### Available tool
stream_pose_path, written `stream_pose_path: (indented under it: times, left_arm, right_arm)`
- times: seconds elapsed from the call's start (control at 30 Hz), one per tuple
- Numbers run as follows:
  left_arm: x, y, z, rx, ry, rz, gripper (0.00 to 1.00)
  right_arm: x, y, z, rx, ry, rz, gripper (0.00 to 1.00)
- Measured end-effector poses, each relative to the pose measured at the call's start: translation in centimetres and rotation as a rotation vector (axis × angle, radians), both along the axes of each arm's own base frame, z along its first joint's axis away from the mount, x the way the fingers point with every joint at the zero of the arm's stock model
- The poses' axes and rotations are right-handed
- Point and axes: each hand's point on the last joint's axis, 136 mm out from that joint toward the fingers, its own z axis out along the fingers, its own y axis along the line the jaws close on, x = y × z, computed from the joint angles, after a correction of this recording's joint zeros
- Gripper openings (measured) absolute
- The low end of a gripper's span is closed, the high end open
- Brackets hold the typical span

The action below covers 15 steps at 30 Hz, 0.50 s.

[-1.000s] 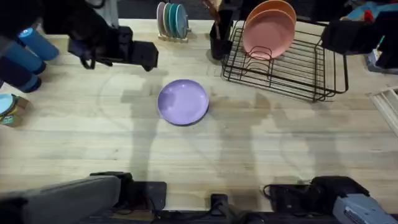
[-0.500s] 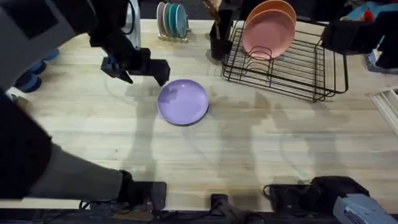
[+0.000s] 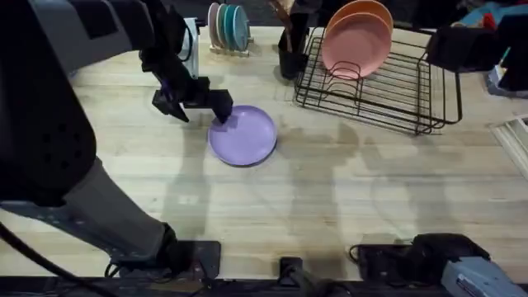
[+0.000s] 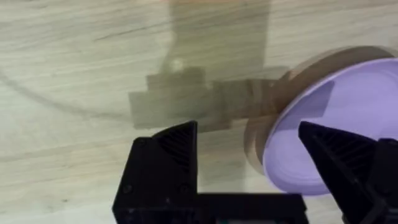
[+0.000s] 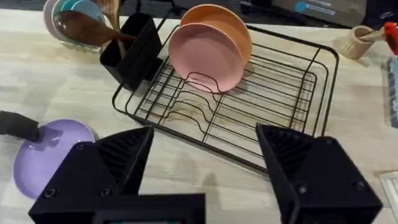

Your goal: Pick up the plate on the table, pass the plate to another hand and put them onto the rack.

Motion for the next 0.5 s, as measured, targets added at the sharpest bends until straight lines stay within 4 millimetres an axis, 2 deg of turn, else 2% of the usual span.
stream_pose_path:
  times: [0.3, 0.5]
  left_arm:
    - [0.6, -1.8, -0.9, 0.007, -0.040, -0.055, 0.995]
    - [0.5, -1.7, -1.2, 0.033, -0.058, -0.065, 0.995]
  right_arm:
    - [0.0, 0.0, 0.0, 0.000, 0.000, 0.000, 0.998]
    - [0.0, 0.0, 0.0, 0.000, 0.000, 0.000, 0.998]
